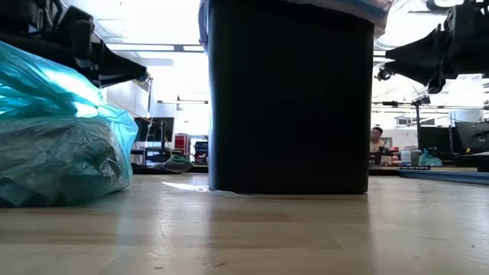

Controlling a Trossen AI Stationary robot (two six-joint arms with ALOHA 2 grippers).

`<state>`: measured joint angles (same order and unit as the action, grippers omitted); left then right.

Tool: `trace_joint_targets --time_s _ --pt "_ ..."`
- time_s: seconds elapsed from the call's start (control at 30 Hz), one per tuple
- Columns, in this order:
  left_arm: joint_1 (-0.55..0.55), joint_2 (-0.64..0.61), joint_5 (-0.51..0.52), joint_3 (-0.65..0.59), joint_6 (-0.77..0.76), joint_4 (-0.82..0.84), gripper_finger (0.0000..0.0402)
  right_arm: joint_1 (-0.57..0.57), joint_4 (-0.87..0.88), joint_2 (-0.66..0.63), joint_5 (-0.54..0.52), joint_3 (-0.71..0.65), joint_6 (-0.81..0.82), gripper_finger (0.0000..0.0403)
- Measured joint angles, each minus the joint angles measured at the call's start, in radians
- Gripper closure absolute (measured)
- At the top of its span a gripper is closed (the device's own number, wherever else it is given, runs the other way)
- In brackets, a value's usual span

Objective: Place trash/remove bag and relplace
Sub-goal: Return to Home Position

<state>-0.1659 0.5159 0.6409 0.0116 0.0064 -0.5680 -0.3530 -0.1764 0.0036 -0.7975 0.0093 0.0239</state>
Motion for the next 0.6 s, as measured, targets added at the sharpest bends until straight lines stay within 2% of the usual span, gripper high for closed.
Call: trace_joint_targets --time_s 0.3,0.37,0.5,0.6 --pt "0.207 0.0 -0.087 0.0 0.078 0.004 0.0337 0.161 0.024 0.0 0.073 0.0 -0.024 0.0238" --pt "0.233 0.0 -0.074 0.0 0.106 0.008 0.0337 0.186 0.038 0.001 0.062 0.0 -0.029 0.0238" --pt "0.246 0.0 0.002 0.0 0.104 0.024 0.0337 0.219 0.073 0.001 -0.031 0.0 -0.022 0.0238" --pt "0.245 0.0 0.025 0.0 0.103 0.028 0.0337 0.223 0.082 0.001 -0.045 0.0 -0.024 0.0238"
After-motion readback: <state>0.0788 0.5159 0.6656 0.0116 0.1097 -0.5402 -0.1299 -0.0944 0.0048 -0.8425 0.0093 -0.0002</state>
